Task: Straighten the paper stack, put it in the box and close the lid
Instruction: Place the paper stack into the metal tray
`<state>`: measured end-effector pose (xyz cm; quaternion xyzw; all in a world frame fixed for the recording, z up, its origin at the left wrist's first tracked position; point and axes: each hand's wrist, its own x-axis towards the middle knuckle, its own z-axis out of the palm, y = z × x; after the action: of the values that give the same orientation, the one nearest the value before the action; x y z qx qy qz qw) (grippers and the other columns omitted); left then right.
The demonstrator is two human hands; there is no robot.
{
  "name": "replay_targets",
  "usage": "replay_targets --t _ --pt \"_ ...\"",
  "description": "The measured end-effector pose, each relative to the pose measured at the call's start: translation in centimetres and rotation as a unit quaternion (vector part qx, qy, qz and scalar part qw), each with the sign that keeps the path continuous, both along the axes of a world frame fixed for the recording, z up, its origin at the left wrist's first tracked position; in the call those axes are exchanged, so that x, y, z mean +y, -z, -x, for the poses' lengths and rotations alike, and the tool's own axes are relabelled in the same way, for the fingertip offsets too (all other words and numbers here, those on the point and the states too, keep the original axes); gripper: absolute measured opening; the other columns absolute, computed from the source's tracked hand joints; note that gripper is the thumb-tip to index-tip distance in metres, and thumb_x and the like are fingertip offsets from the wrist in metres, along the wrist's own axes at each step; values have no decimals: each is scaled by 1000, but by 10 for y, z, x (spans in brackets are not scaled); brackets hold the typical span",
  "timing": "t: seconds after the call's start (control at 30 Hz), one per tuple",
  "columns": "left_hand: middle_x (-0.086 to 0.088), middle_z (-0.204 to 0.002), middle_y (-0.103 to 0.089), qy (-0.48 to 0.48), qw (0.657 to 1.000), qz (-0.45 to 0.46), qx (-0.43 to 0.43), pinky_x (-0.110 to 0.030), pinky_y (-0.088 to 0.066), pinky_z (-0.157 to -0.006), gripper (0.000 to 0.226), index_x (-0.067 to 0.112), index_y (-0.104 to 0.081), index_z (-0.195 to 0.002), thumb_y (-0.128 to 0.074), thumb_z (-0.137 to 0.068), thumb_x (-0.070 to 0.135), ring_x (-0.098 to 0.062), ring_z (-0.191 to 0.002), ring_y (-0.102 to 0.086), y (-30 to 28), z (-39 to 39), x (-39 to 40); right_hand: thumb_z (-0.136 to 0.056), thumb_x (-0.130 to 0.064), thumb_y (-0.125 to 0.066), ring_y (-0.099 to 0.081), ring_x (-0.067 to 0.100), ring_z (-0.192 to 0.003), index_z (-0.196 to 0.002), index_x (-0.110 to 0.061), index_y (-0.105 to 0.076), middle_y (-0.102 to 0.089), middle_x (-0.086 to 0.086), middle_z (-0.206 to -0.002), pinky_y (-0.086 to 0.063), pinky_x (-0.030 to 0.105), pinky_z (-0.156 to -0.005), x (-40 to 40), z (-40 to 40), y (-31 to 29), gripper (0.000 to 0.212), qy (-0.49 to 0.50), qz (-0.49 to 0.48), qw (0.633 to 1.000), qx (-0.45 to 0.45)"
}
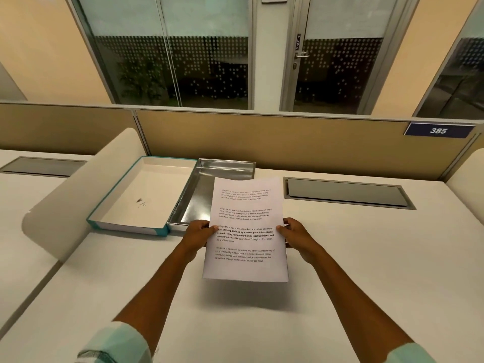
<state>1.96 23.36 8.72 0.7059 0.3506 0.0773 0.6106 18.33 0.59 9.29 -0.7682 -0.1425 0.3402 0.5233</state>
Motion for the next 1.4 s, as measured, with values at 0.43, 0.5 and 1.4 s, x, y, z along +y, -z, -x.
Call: replay_targets --t 0.43,0.5,1.4 --pt "-12 -108 -69 16 999 30 30 -29 -57 -62 16 5 -63 -103 -58 -95 17 -24 -80 -70 4 -40 123 -97 -16 -47 -62 25 -95 -115 -9 -52 -63 7 -108 -51 37 -76 137 -38 -2 20 22 80 996 32" --pt "-12 -108 -69 11 999 38 33 -37 -61 -69 9 8 -61 -98 -58 -94 16 -25 -80 -70 7 -49 138 -96 -16 -47 -63 24 -90 -111 -10 -52 -63 6 -105 -51 36 -72 153 -45 -1 16 23 90 995 31" --pt "-17 -139 -54 2 980 -190 67 -43 -49 -98 64 9 -32 -143 -64 -87 6 -37 -121 -57 56 -125 183 -90 -24 -60 -63 31 -106 -125 -5 -51 -62 15 -124 -53 34 -82 259 -98 52 40 -34 270 948 -165"
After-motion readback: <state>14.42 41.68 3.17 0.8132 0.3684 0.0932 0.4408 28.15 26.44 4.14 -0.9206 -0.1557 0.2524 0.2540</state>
